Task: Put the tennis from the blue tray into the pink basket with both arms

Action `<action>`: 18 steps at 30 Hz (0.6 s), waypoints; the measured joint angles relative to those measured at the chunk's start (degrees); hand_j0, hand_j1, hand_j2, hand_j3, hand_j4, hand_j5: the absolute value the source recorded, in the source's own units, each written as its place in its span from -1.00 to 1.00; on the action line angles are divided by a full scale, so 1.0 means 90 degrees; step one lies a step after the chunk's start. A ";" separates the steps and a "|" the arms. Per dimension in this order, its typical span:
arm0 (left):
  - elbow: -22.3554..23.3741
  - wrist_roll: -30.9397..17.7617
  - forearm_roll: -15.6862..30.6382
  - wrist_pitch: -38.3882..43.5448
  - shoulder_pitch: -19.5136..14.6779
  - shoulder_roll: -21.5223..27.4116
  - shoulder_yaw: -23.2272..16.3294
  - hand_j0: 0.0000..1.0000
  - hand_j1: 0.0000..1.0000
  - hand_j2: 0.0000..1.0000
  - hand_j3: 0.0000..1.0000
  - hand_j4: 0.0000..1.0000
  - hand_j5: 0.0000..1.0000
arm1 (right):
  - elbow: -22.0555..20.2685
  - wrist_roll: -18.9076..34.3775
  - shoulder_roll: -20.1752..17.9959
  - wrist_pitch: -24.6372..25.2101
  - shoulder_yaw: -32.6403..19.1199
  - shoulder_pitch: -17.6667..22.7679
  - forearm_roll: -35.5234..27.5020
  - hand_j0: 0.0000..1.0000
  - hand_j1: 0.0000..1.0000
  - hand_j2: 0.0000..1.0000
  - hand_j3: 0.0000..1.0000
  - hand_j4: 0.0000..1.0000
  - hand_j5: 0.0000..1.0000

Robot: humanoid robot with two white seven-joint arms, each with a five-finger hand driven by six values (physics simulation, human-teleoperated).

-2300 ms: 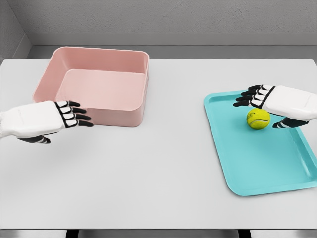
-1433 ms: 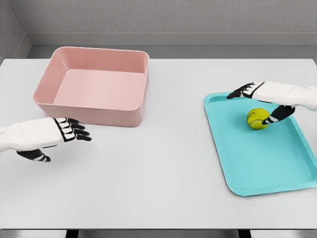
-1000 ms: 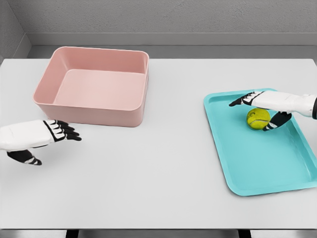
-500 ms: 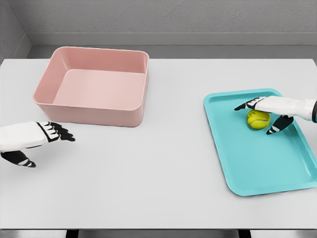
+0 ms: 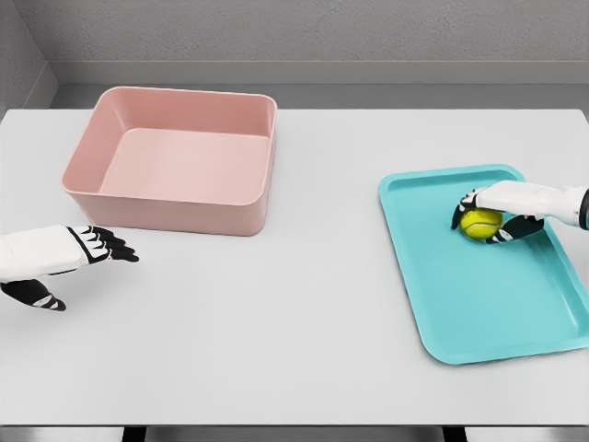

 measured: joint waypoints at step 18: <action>-0.0022 0.0001 0.0008 0.0000 0.0000 -0.0002 0.0010 1.00 1.00 1.00 1.00 1.00 1.00 | -0.1778 0.0008 -0.0687 -0.0015 -0.0326 0.0127 -0.0052 -0.39 -0.39 -0.39 -0.39 -0.39 -0.39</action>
